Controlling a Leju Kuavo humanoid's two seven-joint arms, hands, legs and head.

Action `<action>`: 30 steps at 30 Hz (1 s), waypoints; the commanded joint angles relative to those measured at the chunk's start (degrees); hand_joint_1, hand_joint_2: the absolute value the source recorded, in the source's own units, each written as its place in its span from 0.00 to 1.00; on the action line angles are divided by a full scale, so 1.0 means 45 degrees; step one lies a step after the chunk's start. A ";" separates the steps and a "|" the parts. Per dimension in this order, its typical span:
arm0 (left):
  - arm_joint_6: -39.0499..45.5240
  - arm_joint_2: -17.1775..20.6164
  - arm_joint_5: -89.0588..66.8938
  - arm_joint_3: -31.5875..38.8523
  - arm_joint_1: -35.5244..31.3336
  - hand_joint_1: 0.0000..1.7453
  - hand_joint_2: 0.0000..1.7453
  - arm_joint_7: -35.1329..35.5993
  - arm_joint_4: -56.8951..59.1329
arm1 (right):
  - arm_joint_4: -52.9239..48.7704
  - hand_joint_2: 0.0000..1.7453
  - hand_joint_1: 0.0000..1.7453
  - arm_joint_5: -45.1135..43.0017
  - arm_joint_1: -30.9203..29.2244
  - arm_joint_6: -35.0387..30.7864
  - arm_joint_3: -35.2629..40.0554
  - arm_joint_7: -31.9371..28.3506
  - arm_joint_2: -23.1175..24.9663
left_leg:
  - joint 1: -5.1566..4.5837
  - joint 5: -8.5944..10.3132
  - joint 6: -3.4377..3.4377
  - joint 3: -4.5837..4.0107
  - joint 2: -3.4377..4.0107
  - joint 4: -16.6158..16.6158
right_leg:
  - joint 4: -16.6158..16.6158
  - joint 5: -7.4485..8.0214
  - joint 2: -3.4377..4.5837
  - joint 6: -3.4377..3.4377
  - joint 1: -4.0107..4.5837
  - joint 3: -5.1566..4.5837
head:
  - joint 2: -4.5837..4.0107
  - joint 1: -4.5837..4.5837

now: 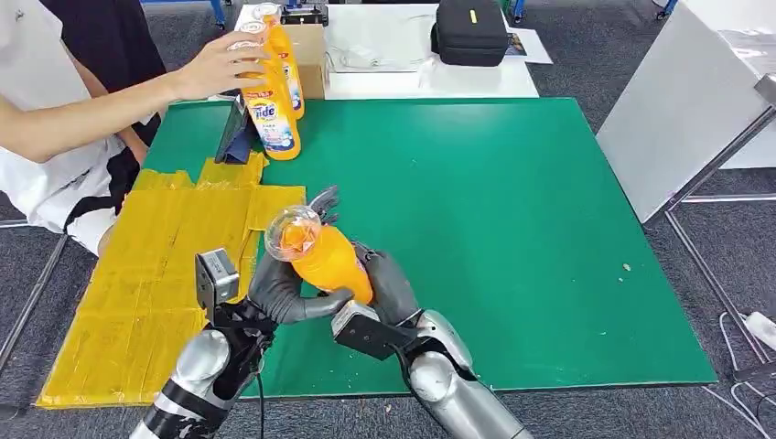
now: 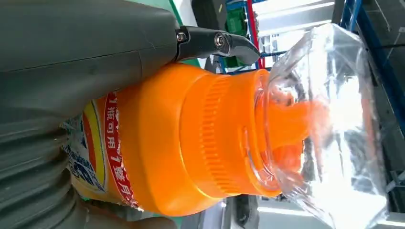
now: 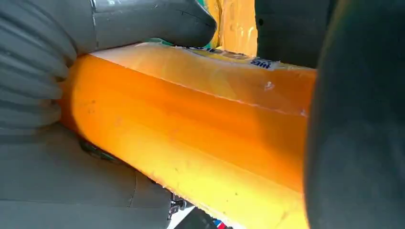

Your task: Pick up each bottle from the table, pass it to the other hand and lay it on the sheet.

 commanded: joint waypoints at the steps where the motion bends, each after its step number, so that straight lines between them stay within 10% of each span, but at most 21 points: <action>1: -0.0041 -0.0238 0.0459 -0.0640 -0.0385 0.90 1.00 -0.0027 0.0881 | 0.1085 1.00 1.00 0.0055 -0.0485 -0.0060 0.0865 0.0118 -0.0148 | 0.0007 -0.0006 0.0000 0.0039 0.0002 -0.0012 | -0.0017 -0.0005 -0.0013 -0.0022 0.0012 0.0044 | 0.0000 0.0000; 16: 0.1137 -0.0036 0.0607 -0.0060 -0.0130 1.00 1.00 -0.0315 0.0146 | 0.0244 1.00 1.00 -0.0789 0.0492 -0.0820 -0.0378 -0.0219 -0.0742 | 0.0016 -0.0013 0.0003 0.0072 -0.0010 -0.0019 | -0.0036 -0.0014 -0.0034 -0.0033 0.0024 0.0088 | 0.0000 -0.0005; 18: 0.1858 0.0209 0.0133 0.0417 0.0069 1.00 1.00 -0.0575 -0.0210 | -0.0932 1.00 0.00 -0.1035 0.1070 -0.1131 -0.0920 -0.0282 -0.0983 | 0.0017 -0.0012 0.0003 0.0071 -0.0025 -0.0019 | -0.0036 -0.0019 -0.0052 -0.0035 0.0026 0.0090 | 0.0000 -0.0005; 25: 0.6475 0.0841 -0.6276 0.1447 0.0435 1.00 1.00 -0.1301 -0.0458 | -0.6960 1.00 0.00 -0.2242 0.3776 -0.0657 -0.2761 -0.1072 -0.2411 | -0.0003 -0.0011 0.0002 0.0008 -0.0031 -0.0004 | -0.0004 -0.0020 -0.0045 -0.0019 0.0002 0.0024 | 0.0000 -0.0005; 30: 0.8010 0.1460 -1.3152 0.0906 -0.0649 1.00 1.00 0.0915 0.1523 | -0.8309 1.00 0.00 -0.2038 0.4266 -0.0824 -0.3374 -0.1603 -0.2642 | 0.0002 -0.0014 0.0002 0.0028 -0.0047 -0.0009 | -0.0012 -0.0026 -0.0065 -0.0032 0.0010 0.0049 | 0.0000 -0.0010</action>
